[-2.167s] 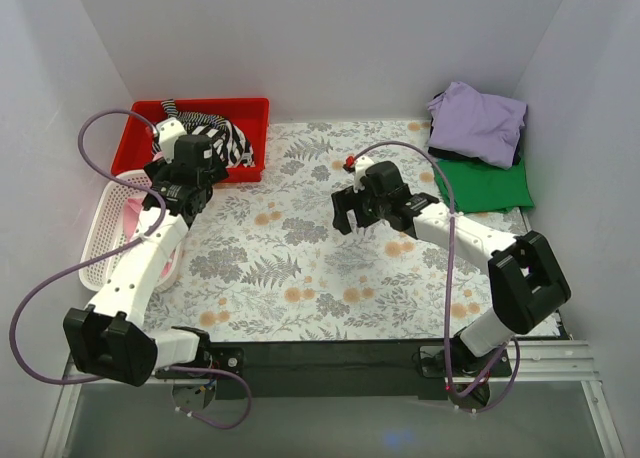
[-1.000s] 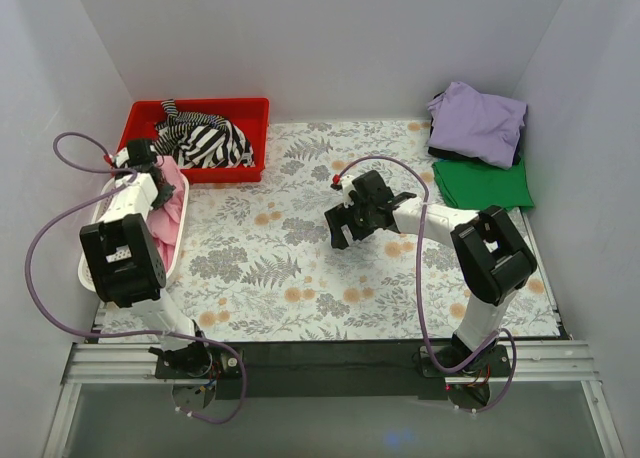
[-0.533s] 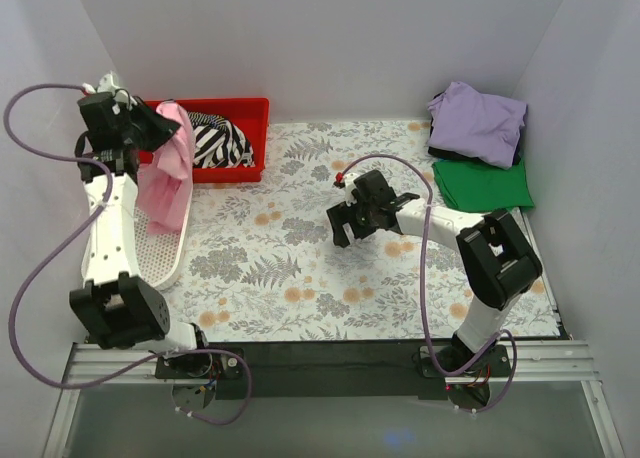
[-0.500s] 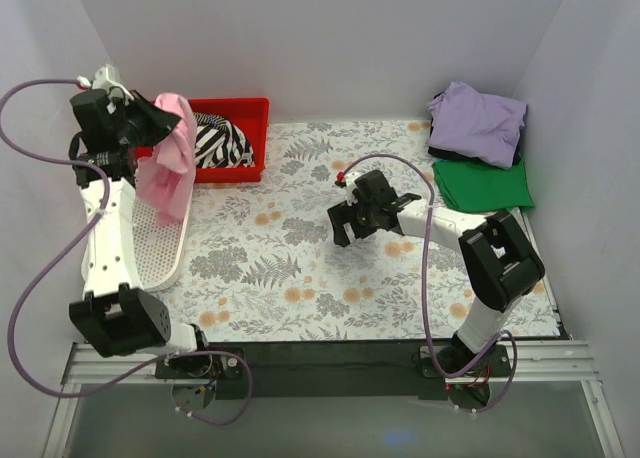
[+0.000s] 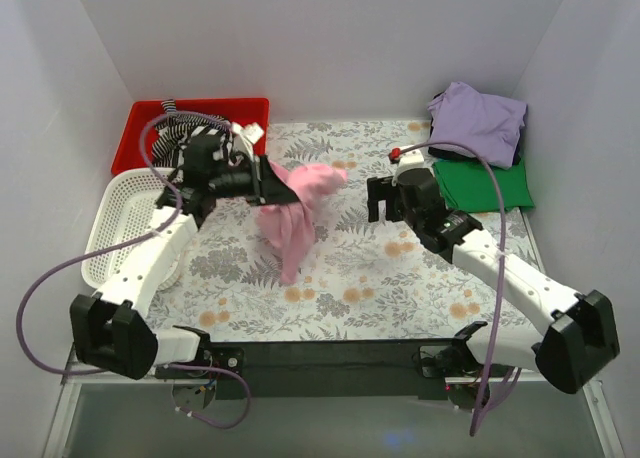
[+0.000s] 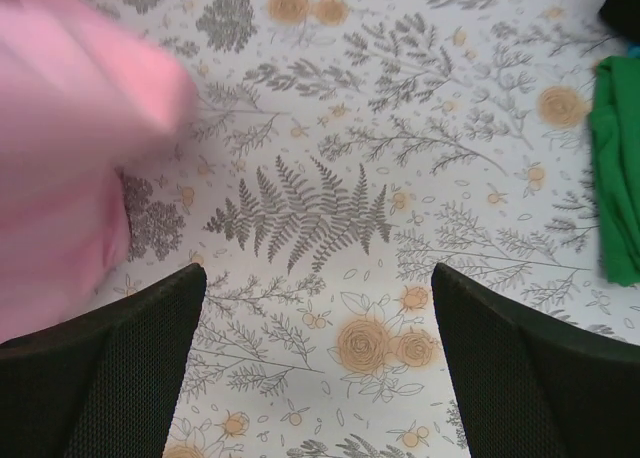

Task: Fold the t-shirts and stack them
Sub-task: Move the tshirt to the center of the board

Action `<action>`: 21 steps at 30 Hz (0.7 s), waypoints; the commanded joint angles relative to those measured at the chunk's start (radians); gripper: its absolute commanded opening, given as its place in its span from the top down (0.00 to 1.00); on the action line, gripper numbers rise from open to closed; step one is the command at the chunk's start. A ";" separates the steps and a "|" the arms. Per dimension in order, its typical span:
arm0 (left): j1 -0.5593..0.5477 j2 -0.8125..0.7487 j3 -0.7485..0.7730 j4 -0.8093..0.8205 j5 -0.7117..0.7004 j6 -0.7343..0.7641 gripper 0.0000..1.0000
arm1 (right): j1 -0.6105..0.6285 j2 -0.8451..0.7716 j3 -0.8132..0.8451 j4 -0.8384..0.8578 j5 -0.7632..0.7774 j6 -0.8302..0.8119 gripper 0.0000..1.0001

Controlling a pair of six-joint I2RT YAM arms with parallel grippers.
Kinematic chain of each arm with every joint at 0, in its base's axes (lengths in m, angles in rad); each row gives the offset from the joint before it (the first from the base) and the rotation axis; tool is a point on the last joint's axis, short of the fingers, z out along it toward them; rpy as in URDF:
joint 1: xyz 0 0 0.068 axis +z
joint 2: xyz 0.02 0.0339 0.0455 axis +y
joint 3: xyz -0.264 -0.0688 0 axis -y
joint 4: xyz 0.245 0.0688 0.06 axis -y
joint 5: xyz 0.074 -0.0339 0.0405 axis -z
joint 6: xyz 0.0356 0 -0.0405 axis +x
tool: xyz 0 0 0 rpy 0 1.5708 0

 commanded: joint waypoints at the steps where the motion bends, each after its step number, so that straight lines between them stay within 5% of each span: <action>1: -0.156 0.025 -0.184 -0.038 -0.039 0.044 0.70 | 0.003 -0.075 -0.024 -0.022 0.117 0.015 0.02; 4: -0.346 0.076 -0.256 -0.061 -0.218 0.056 0.39 | 0.003 -0.127 -0.048 -0.034 0.139 0.013 0.02; 5: -0.380 0.087 -0.259 -0.071 -0.378 0.045 0.37 | 0.003 -0.146 -0.051 -0.036 0.139 0.010 0.02; 8: -0.413 0.096 -0.228 -0.124 -0.524 0.030 0.35 | 0.004 -0.166 -0.050 -0.034 0.090 -0.020 0.02; 12: -0.411 -0.024 -0.170 -0.148 -0.991 -0.063 0.30 | 0.004 -0.102 -0.001 -0.051 -0.044 -0.066 0.02; 15: -0.374 -0.111 -0.132 -0.176 -1.344 -0.163 0.23 | 0.006 0.050 0.080 -0.103 -0.302 -0.131 0.02; 18: -0.342 -0.145 -0.104 -0.298 -1.524 -0.241 0.22 | 0.075 0.229 0.160 -0.154 -0.426 -0.158 0.02; 21: -0.267 -0.160 -0.133 -0.316 -1.482 -0.269 0.19 | 0.165 0.354 0.260 -0.172 -0.452 -0.183 0.02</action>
